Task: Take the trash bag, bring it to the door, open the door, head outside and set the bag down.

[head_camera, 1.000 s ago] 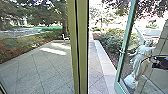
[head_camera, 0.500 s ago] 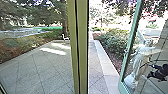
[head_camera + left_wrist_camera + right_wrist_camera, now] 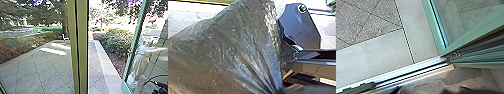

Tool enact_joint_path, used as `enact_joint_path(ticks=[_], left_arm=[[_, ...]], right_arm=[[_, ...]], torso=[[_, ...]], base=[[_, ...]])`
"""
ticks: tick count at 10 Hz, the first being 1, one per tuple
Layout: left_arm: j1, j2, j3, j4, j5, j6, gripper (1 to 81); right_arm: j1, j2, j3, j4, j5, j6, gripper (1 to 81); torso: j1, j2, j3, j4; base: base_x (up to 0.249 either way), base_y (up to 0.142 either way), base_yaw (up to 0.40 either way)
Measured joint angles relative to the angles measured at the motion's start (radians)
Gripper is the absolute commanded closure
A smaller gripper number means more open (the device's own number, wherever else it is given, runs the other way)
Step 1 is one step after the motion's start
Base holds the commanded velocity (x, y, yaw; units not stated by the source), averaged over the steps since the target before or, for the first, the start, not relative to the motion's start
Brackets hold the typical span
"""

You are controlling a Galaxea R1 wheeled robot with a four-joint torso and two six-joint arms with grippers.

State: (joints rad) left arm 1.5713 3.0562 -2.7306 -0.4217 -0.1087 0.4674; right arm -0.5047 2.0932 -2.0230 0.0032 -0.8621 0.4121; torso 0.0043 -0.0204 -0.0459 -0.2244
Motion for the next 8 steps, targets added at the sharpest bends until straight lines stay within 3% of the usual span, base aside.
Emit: enact_joint_path(ticks=[3, 8], left_arm=[[0.000, 0.000, 0.000, 0.000, 0.000, 0.000, 81.1], [-0.002, -0.001, 0.000, 0.000, -0.002, 0.001, 81.1]], right_arm=[[-0.187, -0.005, 0.100, 0.046, 0.105, -0.039, 1.0], [-0.543, 0.015, 0.285, 0.069, 0.398, -0.066, 1.0]], torso=[[0.000, 0.000, 0.000, 0.000], [0.000, 0.000, 0.000, 0.000]], base=[[0.000, 0.000, 0.000], [0.000, 0.000, 0.000]])
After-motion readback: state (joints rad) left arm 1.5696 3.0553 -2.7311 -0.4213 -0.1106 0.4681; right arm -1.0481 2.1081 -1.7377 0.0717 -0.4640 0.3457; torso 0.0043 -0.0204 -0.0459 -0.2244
